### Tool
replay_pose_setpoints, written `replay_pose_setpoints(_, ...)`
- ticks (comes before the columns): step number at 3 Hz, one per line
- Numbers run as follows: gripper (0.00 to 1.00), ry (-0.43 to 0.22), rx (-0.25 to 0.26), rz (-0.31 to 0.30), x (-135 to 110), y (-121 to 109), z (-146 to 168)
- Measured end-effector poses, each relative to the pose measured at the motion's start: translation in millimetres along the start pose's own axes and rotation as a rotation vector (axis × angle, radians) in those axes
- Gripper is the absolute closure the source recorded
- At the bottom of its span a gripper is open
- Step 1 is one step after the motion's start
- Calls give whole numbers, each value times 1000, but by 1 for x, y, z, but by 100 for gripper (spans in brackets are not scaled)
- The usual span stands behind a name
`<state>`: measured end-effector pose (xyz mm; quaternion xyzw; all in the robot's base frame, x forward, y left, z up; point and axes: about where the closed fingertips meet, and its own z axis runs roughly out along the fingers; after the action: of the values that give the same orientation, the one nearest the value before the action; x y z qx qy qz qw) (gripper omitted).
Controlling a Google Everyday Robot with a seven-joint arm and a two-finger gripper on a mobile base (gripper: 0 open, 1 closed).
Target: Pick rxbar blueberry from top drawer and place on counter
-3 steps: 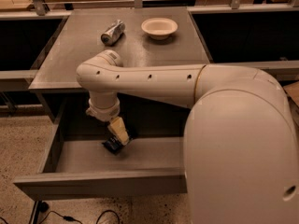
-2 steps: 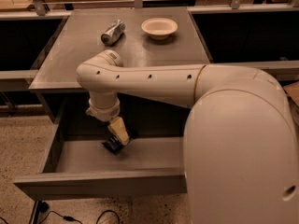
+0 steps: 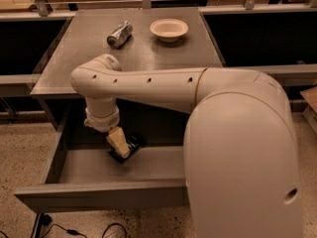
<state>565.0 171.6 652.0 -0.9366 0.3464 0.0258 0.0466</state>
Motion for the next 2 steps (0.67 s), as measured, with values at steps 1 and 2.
replay_pose_setpoints(1, 0, 13, -31, -7, -12, -1, 4)
replay_pose_setpoints(2, 0, 47, -71, -33, -16, 4, 12)
